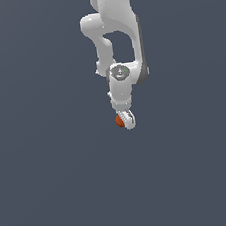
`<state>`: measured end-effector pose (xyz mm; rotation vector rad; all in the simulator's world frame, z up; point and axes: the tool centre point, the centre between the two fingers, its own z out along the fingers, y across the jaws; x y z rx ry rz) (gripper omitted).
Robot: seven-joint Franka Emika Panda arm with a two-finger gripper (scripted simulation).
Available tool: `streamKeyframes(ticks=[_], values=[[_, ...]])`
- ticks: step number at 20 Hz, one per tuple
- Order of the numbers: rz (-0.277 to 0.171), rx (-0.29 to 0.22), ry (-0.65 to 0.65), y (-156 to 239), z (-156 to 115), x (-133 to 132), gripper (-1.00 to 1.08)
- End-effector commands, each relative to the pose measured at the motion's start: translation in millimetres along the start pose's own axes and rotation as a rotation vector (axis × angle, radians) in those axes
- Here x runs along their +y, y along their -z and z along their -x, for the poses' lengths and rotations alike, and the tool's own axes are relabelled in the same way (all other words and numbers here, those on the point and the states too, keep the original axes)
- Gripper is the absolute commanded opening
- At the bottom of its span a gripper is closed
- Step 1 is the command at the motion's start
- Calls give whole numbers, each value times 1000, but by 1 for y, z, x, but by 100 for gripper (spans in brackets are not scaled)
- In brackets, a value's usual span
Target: Pick up the object and move it to a goal position.
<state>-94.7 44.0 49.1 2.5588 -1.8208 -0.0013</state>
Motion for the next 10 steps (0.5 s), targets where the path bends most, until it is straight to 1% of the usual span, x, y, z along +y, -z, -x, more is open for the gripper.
streamKeyframes(ticks=[1,2,10], values=[[-1,0,0,-2,0,0,100],[-1,0,0,-2,0,0,-100],[-1,0,0,-2,0,0,-100]])
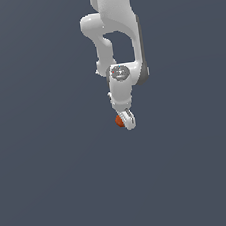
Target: Pick up the object and move it to a goal position.
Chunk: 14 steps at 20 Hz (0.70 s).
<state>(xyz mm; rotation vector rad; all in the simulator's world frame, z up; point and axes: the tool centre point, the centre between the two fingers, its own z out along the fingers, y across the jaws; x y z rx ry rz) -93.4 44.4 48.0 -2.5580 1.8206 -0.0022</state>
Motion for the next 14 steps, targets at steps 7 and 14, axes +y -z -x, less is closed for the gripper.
streamKeyframes(ticks=[7,14], values=[[0,0,0,4,4,-7,-100],[1,1,0,20,23,-36,-100]])
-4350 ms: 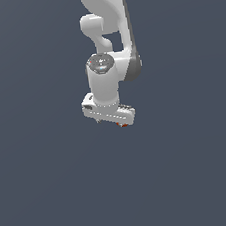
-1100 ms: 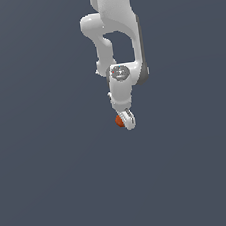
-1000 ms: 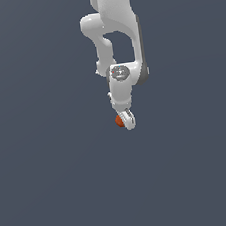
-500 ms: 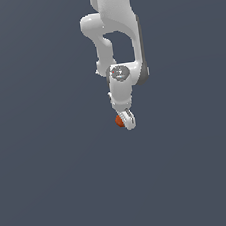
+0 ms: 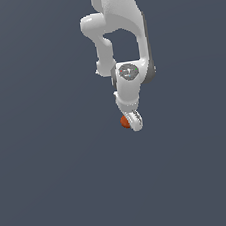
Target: Pick up the object and move it to a goal position.
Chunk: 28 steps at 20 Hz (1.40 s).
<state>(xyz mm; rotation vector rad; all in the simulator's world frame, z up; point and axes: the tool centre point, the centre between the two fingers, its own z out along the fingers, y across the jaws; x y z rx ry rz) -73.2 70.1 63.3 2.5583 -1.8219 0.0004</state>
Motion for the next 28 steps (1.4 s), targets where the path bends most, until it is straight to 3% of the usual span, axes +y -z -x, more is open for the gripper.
streamKeyframes(ticks=[1,16,28], values=[[-2,1,0,9,9,-14,-100],[-1,1,0,63,68,-113,-100],[-1,-1,1,81,87,-148,-100]])
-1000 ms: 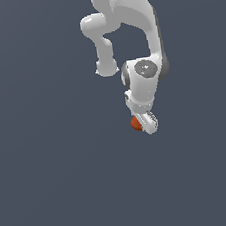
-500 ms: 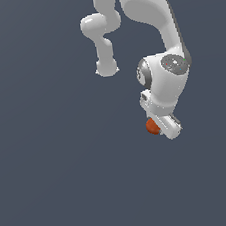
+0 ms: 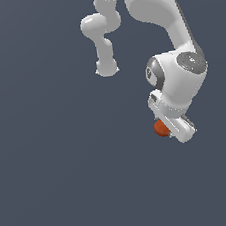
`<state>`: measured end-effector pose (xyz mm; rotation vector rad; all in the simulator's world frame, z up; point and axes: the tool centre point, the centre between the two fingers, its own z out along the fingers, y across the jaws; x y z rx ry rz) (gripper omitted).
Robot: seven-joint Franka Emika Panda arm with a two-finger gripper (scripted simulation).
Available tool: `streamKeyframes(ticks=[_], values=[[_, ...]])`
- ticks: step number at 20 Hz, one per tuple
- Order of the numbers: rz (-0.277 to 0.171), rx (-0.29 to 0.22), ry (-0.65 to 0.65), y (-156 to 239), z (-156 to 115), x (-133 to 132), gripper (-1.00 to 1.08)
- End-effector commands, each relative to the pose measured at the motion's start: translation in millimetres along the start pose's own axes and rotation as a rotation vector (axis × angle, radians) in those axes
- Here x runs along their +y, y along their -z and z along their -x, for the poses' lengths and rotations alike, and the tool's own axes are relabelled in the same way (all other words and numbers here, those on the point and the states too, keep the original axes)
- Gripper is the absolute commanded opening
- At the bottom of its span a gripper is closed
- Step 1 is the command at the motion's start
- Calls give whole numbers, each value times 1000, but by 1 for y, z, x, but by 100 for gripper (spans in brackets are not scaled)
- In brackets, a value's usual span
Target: Pick up the object and move it to a goal position.
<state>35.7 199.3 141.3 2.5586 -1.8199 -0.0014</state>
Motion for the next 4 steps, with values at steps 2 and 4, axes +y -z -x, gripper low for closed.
streamKeyframes(ticks=[2,4], values=[[-2,0,0,3,2,-5,-100],[-2,0,0,3,2,-5,-100]])
